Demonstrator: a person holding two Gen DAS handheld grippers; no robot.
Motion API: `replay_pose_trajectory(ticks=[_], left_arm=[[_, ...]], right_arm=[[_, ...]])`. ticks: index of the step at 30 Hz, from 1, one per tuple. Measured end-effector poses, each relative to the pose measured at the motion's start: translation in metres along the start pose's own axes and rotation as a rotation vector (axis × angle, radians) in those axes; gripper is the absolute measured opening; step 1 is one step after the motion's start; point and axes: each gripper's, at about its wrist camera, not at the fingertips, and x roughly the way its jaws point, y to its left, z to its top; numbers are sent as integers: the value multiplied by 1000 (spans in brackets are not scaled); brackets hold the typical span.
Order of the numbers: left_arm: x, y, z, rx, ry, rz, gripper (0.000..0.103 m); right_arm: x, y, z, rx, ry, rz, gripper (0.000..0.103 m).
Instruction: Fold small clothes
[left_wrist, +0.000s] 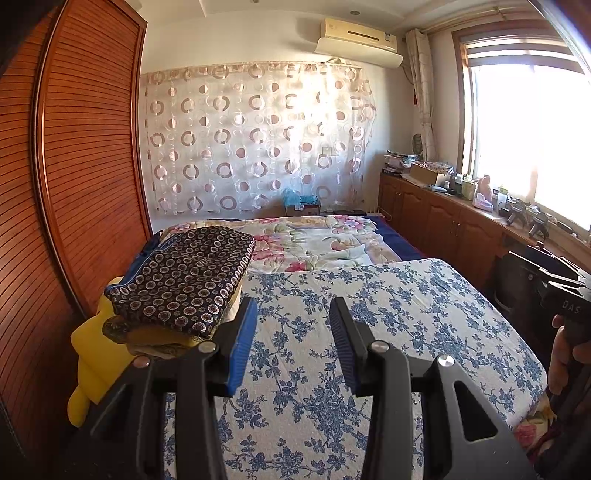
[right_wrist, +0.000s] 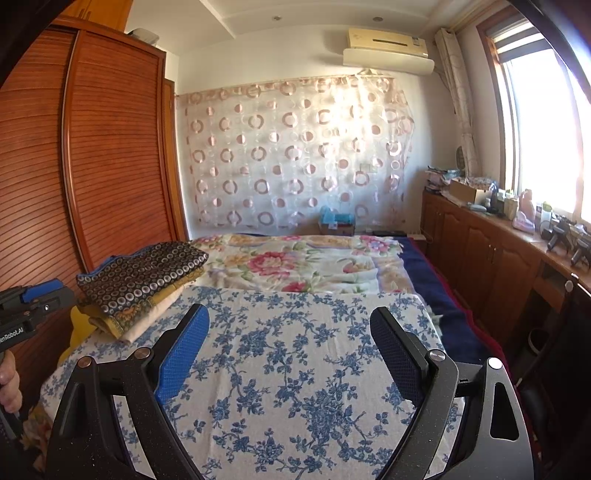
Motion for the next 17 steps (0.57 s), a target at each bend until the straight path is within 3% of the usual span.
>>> replay_pose_trajectory(ticks=[17], left_arm=[[-2, 0, 1, 0, -3, -1, 41]], right_arm=[[-1, 1, 0, -3, -2, -4, 91]])
